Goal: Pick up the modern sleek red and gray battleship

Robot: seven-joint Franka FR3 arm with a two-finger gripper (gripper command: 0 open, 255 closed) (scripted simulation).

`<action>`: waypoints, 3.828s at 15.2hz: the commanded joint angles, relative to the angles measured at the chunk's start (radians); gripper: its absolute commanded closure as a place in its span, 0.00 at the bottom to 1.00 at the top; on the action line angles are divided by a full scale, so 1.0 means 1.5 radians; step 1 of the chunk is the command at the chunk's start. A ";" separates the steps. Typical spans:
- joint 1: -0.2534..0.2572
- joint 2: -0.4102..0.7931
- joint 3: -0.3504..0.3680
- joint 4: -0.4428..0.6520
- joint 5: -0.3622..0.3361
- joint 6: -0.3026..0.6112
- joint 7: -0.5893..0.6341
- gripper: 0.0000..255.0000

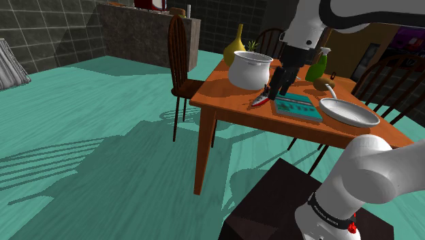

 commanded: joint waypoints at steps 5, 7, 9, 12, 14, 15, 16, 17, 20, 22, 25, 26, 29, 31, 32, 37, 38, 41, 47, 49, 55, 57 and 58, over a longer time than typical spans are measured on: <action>-0.055 0.106 0.020 0.056 -0.018 0.037 0.108 0.00; -0.081 0.156 0.026 0.087 -0.030 0.049 0.163 0.00; -0.107 0.204 0.031 0.120 -0.043 0.056 0.218 0.00; -0.144 0.271 0.034 0.170 -0.065 0.060 0.300 0.00; -0.167 0.312 0.033 0.204 -0.081 0.057 0.354 0.00; -0.178 0.332 0.032 0.222 -0.089 0.055 0.381 0.00; -0.188 0.351 0.030 0.239 -0.096 0.052 0.407 0.00; -0.199 0.370 0.028 0.256 -0.104 0.048 0.433 0.00; -0.228 0.421 0.017 0.306 -0.125 0.033 0.510 0.00; -0.245 0.451 0.008 0.339 -0.138 0.020 0.559 0.00; -0.256 0.470 0.000 0.351 -0.147 0.019 0.593 0.00; -0.256 0.470 0.000 0.342 -0.147 0.028 0.594 0.00; -0.256 0.471 -0.001 0.316 -0.148 0.055 0.598 0.00; -0.257 0.473 -0.001 0.295 -0.148 0.077 0.601 0.00; -0.257 0.473 -0.001 0.295 -0.148 0.077 0.601 0.00; -0.257 0.472 -0.001 0.295 -0.148 0.076 0.601 1.00; -0.257 0.472 -0.001 0.295 -0.148 0.077 0.601 1.00; -0.257 0.472 -0.001 0.295 -0.148 0.077 0.601 1.00; -0.256 0.471 0.000 0.328 -0.147 0.042 0.596 1.00; -0.256 0.470 0.000 0.346 -0.147 0.024 0.594 1.00; -0.256 0.472 0.001 0.402 -0.146 -0.029 0.586 1.00; -0.255 0.474 0.001 0.422 -0.146 -0.047 0.583 1.00; -0.255 0.476 0.001 0.432 -0.146 -0.056 0.582 1.00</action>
